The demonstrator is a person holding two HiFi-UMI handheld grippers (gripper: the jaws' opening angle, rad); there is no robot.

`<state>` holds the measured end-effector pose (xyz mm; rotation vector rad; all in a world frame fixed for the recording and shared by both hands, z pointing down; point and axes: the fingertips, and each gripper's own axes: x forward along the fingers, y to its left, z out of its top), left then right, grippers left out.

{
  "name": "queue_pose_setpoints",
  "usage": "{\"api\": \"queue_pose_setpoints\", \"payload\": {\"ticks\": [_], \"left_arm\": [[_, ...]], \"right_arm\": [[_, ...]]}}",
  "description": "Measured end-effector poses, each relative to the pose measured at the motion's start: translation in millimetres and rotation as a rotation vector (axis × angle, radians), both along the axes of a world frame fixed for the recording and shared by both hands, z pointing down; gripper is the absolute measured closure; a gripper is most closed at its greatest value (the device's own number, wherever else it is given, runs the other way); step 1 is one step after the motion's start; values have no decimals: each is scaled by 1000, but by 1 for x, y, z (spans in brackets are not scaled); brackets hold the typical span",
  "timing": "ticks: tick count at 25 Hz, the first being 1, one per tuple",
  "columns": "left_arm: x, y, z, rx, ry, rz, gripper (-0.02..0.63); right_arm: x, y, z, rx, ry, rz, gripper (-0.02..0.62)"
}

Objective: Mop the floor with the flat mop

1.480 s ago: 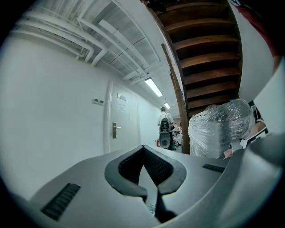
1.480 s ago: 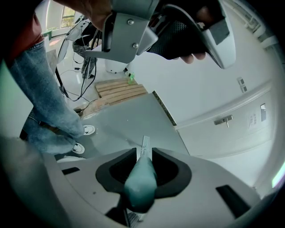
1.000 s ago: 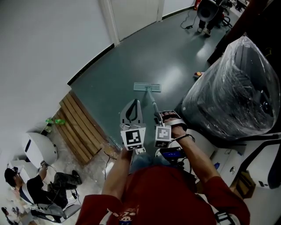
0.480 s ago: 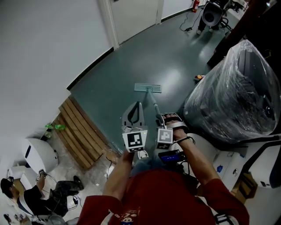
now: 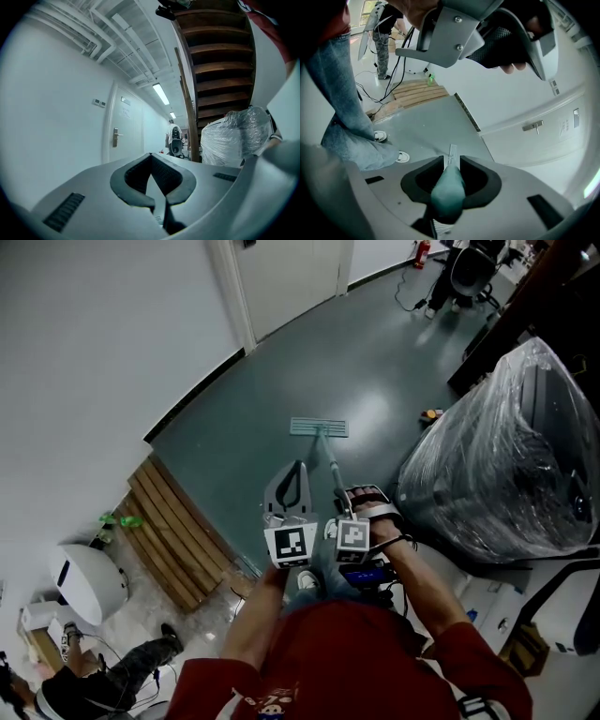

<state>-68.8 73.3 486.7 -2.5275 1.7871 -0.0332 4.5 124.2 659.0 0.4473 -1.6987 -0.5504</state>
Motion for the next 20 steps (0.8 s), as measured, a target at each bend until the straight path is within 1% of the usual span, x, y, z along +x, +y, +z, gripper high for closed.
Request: {"api": "queue_pose_setpoints", "payload": {"ticks": [3, 6, 9, 13, 17, 18, 20], "left_arm": [[9, -26, -5, 21, 38, 12, 592], [20, -53, -5, 17, 44, 13, 591], [27, -76, -6, 12, 35, 13, 592], [33, -102, -9, 2, -10, 1, 591], [45, -131, -13, 17, 15, -16, 591], [49, -139, -14, 16, 13, -21, 591], [55, -153, -14, 3, -18, -38, 591]], "right_arm": [[4, -26, 0, 0, -1, -6, 479], [12, -53, 1, -5, -9, -4, 479], [17, -76, -1, -3, -20, -9, 479], [25, -101, -1, -5, -21, -23, 479], [38, -131, -2, -2, -31, -38, 479], [41, -138, -2, -4, -34, -44, 479], [51, -152, -3, -7, -34, -57, 479]]}}
